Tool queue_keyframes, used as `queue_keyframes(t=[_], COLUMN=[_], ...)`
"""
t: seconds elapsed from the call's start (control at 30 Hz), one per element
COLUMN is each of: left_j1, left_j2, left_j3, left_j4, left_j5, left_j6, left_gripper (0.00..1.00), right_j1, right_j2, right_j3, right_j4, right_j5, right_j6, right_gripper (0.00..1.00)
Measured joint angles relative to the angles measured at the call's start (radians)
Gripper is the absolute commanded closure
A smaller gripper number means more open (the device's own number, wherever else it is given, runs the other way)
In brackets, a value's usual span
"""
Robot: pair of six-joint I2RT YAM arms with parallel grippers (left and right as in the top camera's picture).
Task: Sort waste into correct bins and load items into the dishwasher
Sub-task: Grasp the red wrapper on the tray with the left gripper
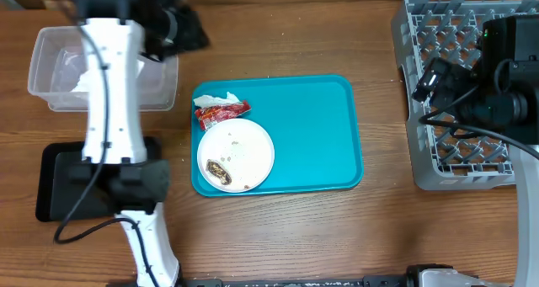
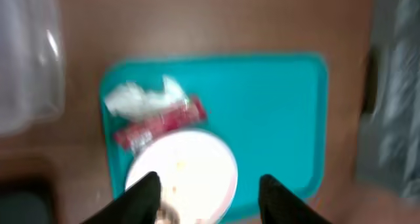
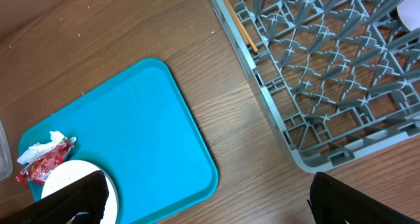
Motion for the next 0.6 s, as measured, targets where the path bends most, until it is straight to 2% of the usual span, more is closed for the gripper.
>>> queue_keyframes(t=[0.03,0.1,0.13,0.33,0.47,0.6], left_j1=[-0.034,-0.098,-0.127,-0.192,-0.176,-0.159], left_j2=[0.006,0.014,0.016,0.035,0.037,0.037], left_j3=[-0.003,-0.027,-0.046,-0.186,-0.289,-0.413], left_j4=[-0.021,-0.025,-0.018,0.018,0.034,0.162], left_j5=[-0.034,-0.122,-0.170,-0.357,-0.407,-0.423], left_j6=[0.026,0.064,0.077,0.115,0.154,0.208], left_gripper=[0.33,0.14,0.10,0.09,0.11,0.16], right_j1=[0.000,0.000,0.000,0.000,0.000,0.000], right_j2=[0.000,0.000,0.000,0.000,0.000,0.000], right_j3=[0.000,0.000,0.000,0.000,0.000,0.000], right_j4=[0.000,0.000,0.000,0.000,0.000,0.000], right_j5=[0.000,0.000,0.000,0.000,0.000,0.000], right_j6=[0.000,0.000,0.000,0.000,0.000,0.000], right_gripper=[0.00,0.00,0.00,0.00,0.00,0.00])
